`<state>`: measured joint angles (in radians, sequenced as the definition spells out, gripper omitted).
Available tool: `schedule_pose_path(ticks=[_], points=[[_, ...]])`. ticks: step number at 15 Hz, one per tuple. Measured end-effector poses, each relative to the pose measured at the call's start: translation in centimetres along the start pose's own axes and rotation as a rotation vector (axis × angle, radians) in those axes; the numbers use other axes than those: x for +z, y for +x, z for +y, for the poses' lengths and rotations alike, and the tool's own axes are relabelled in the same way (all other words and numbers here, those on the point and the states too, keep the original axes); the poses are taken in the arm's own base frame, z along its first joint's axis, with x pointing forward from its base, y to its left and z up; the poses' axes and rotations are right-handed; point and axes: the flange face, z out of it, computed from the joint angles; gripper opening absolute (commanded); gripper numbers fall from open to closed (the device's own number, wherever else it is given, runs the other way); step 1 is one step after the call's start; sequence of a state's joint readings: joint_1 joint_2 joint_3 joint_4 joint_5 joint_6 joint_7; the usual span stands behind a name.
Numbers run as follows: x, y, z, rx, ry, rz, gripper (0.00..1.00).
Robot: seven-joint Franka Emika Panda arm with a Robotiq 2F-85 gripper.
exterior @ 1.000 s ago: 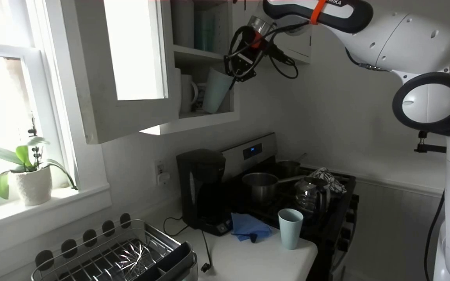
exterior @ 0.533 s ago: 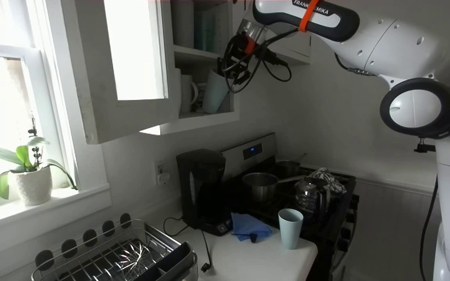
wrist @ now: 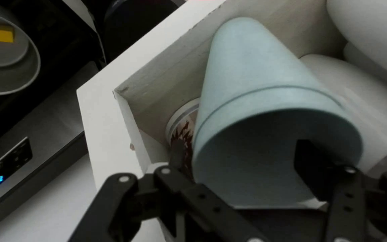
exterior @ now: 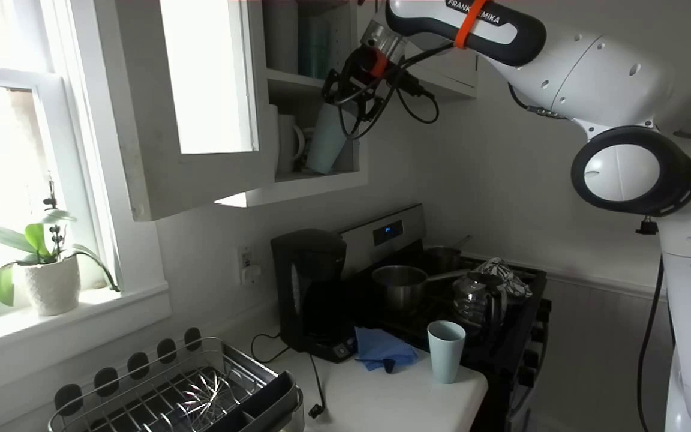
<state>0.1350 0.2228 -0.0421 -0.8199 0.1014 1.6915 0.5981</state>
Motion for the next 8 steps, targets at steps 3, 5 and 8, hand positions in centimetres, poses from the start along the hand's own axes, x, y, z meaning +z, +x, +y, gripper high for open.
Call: schedule_pose_path(ticks=[3,5,8], points=[[-0.05,0.12,-0.12,-0.001,0.004,0.006,1.00],[0.19,0.16,-0.22,-0.002,0.005,0.004,1.00],[0.88,0.01,-0.60,-0.011,0.006,-0.006,1.00]])
